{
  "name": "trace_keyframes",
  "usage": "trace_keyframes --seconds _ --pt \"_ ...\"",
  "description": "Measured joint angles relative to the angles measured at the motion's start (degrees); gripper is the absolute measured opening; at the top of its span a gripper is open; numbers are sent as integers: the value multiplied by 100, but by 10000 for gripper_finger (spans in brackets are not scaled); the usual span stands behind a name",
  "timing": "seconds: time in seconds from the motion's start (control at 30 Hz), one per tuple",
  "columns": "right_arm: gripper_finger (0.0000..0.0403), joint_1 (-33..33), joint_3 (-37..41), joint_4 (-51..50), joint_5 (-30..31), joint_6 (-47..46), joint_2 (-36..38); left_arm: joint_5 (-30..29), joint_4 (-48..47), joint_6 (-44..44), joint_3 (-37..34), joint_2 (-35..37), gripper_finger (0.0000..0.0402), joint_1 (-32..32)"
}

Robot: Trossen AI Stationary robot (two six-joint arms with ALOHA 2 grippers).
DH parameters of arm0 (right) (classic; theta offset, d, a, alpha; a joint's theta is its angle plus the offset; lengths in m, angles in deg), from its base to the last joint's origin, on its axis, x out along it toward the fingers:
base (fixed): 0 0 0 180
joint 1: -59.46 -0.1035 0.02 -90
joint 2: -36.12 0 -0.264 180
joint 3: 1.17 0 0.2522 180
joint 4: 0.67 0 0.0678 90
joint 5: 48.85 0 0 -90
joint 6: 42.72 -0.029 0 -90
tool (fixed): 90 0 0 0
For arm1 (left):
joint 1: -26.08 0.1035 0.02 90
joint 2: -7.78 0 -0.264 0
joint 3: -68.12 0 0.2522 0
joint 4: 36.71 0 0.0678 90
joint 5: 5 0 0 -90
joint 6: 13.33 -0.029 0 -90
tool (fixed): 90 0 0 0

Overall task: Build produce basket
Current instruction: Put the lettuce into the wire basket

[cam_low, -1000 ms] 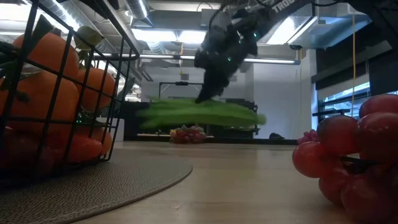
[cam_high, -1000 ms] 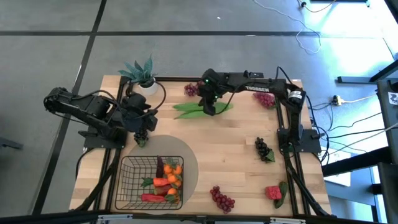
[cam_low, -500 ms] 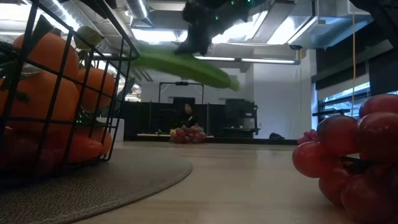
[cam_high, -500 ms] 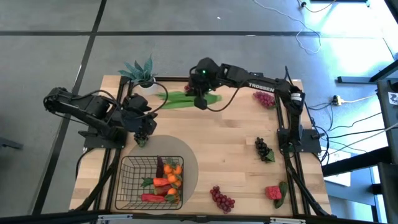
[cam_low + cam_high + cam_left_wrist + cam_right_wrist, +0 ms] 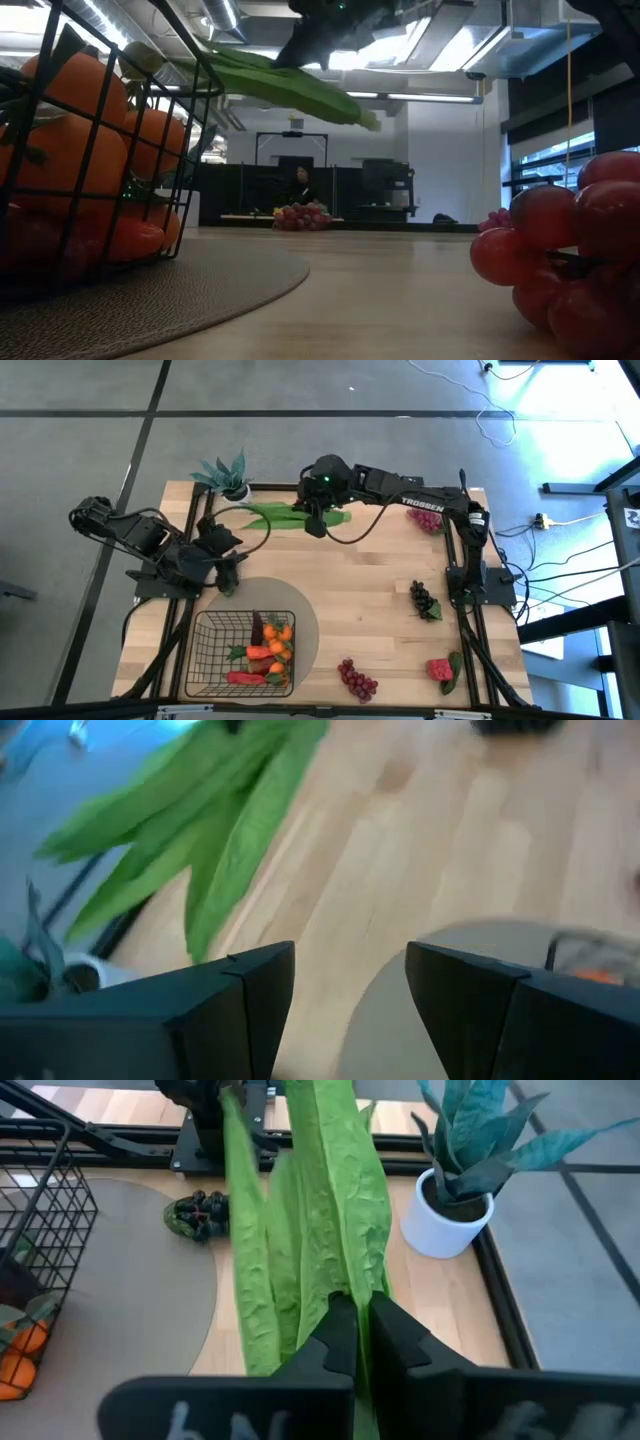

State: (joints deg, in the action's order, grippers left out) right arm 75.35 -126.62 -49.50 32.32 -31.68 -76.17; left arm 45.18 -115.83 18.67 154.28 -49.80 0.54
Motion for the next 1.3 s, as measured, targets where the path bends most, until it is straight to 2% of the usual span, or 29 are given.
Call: trace_keyframes --seconds 0.1,0.27,0.57,0.77,0.9,1.1,1.3 --pt "0 -81 -18 18 44 94 0 110 -34 -573 0 -14 181 -2" --pt "0 -193 -18 40 494 150 0 109 -33 -678 2 -26 181 2" --pt "0 -187 -18 45 532 165 -2 137 9 688 1 -26 181 2" --pt "0 -191 -18 50 527 268 -2 158 48 821 2 -55 181 2" --pt "0 -189 -18 78 525 271 -2 -101 43 28 2 -221 181 40" --pt "0 -189 -18 101 513 275 -2 -967 81 -1367 2 -596 181 198" --pt "0 -188 -18 100 438 292 -2 -1029 72 -2441 2 -1061 181 560"
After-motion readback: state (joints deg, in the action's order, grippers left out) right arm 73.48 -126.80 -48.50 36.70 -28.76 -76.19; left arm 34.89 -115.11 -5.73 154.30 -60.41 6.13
